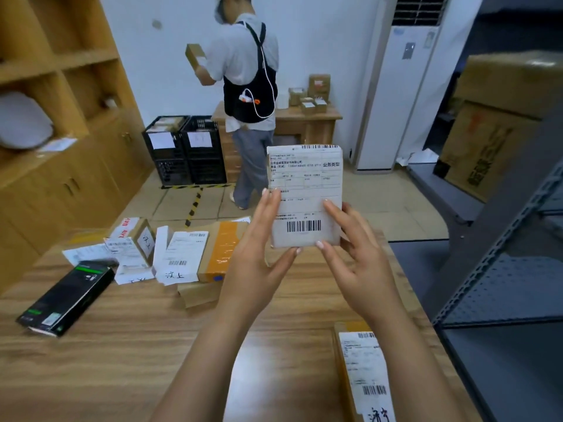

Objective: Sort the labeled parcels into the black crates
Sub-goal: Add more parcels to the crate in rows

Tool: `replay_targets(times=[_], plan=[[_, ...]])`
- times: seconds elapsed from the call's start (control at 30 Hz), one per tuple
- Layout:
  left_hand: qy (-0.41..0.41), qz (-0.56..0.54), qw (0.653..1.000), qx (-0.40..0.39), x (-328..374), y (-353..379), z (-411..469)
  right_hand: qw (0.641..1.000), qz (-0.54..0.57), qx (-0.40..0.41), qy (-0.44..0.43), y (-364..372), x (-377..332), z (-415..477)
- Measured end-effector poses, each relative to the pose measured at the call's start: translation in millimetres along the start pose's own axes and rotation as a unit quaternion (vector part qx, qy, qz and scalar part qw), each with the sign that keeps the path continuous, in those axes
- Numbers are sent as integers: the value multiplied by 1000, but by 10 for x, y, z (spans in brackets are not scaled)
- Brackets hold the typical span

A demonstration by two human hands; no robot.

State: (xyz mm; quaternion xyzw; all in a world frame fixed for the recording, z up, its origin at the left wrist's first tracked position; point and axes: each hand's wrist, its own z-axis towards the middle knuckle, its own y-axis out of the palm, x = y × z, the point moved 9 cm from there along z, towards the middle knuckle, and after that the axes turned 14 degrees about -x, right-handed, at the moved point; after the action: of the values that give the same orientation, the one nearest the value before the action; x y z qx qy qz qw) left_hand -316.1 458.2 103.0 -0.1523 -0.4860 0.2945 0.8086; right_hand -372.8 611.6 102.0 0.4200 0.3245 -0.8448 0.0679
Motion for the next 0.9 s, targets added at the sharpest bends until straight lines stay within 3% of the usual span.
replay_targets(times=[0.3, 0.9], plan=[[40, -18, 999, -26, 215, 105, 124, 1000, -19, 23, 4, -224, -78, -85], [21, -59, 997, -44, 379, 409, 170, 998, -58, 14, 32, -510, 52, -317]])
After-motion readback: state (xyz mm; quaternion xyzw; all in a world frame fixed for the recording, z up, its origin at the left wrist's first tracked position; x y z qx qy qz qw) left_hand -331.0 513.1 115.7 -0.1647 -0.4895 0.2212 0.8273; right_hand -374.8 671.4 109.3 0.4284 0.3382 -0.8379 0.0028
